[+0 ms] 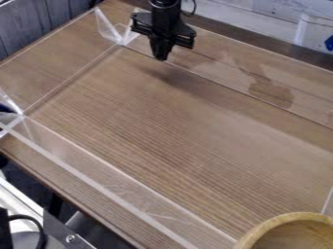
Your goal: Put the green block in the brown bowl
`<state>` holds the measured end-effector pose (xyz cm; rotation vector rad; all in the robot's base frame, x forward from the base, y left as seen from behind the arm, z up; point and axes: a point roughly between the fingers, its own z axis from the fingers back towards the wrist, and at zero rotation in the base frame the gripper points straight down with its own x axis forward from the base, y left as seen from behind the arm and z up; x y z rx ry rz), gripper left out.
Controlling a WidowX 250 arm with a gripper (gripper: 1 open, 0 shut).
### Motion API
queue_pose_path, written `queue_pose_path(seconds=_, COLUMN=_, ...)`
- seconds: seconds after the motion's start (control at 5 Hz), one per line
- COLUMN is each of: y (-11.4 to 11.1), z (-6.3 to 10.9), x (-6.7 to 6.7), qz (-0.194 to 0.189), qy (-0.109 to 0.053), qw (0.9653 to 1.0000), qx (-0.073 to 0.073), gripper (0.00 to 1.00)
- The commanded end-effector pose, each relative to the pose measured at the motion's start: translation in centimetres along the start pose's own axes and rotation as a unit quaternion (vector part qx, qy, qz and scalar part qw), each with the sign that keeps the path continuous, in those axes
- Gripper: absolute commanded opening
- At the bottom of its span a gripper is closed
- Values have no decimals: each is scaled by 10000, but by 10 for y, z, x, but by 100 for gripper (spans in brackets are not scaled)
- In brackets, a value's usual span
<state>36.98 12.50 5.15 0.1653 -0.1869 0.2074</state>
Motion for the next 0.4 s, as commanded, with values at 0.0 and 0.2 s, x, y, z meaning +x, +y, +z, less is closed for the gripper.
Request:
queue_pose_path(seconds=0.0, y=10, z=17, x=9, qz=-26, qy=-243, qw=9996, qx=107, gripper=0)
queue_pose_path(seconds=0.2, y=16, z=18, x=10, qz=-56, qy=-225, qw=9996, qx=174, gripper=0)
